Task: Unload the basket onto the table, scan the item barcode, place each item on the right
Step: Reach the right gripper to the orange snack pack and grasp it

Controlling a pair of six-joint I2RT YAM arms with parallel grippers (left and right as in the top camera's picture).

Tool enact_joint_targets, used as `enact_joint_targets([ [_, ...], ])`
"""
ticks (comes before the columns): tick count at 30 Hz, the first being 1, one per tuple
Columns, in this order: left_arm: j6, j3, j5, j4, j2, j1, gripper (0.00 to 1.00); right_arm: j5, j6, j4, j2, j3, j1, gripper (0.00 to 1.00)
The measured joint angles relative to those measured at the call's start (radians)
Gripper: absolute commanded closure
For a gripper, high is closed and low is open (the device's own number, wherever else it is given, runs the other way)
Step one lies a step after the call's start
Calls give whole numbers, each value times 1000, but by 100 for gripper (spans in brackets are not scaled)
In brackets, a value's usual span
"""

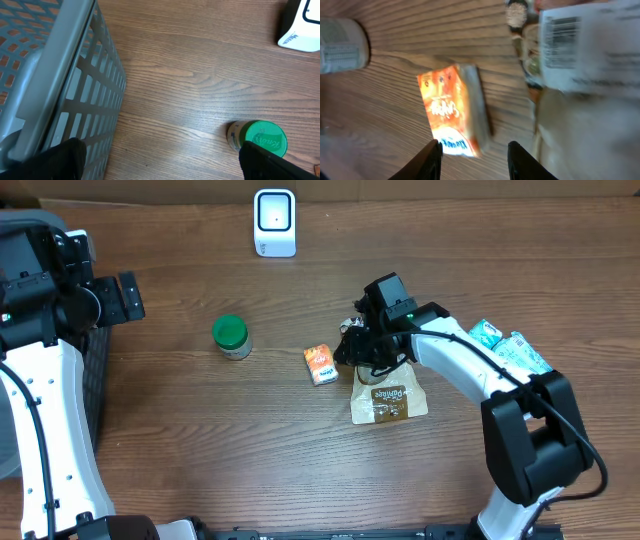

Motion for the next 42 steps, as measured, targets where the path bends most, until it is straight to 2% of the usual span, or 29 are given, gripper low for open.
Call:
enact_joint_targets([
  [4,0,0,0,0,0,0,1,-48,0,26,60,0,0,61],
  [8,0,0,0,0,0,0,0,-76,4,27,99,-2,0,66],
  [22,0,0,0,0,0,0,0,-85,32,29,101,-2,19,67],
  [28,0,0,0,0,0,0,1,-61,65,26,101,-2,47,73],
  [42,0,0,0,0,0,0,0,-47,87,26,101,-2,49,74],
])
